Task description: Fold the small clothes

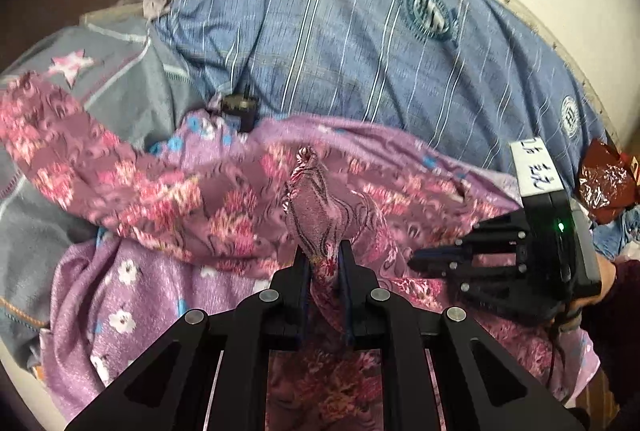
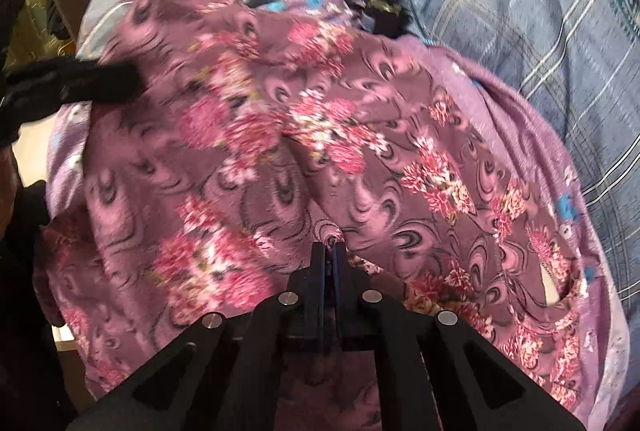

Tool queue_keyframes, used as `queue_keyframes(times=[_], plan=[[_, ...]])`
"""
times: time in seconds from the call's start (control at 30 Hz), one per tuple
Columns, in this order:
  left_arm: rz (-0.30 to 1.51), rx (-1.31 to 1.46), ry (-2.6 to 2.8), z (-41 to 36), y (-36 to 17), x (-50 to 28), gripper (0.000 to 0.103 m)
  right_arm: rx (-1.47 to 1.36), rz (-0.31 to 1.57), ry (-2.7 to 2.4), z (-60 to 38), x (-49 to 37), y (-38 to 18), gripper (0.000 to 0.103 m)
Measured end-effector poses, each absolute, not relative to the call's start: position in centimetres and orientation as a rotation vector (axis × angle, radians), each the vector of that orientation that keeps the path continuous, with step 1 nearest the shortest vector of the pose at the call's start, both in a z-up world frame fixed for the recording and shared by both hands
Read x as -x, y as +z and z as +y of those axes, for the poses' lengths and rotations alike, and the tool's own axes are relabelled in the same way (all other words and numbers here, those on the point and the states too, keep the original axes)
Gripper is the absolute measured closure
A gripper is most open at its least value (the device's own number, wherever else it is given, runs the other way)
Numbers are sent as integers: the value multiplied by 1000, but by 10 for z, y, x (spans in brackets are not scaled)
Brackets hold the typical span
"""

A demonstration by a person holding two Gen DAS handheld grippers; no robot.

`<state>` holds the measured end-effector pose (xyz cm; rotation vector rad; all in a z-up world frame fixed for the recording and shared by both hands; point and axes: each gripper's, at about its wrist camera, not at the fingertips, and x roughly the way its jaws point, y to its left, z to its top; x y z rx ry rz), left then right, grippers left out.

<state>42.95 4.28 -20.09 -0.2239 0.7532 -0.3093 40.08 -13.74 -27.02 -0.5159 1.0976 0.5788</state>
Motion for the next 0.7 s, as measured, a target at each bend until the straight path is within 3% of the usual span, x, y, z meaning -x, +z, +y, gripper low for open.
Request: queue_keyframes(times=[0.2, 0.33, 0.5, 0.67, 0.7], plan=[[650, 172, -280, 29, -181, -433, 92, 404, 960, 475, -165, -412, -228, 101], [754, 125, -205, 13, -203, -472, 91, 286, 908, 391, -189, -439, -215, 101], [997, 33, -91, 5, -263, -510, 90, 213, 984, 370, -192, -468, -256, 100], [990, 77, -91, 17, -266, -506, 80, 164, 1085, 345, -186, -480, -296, 95], [979, 94, -92, 22, -263, -504, 79, 126, 1092, 349, -191, -480, -290, 88]])
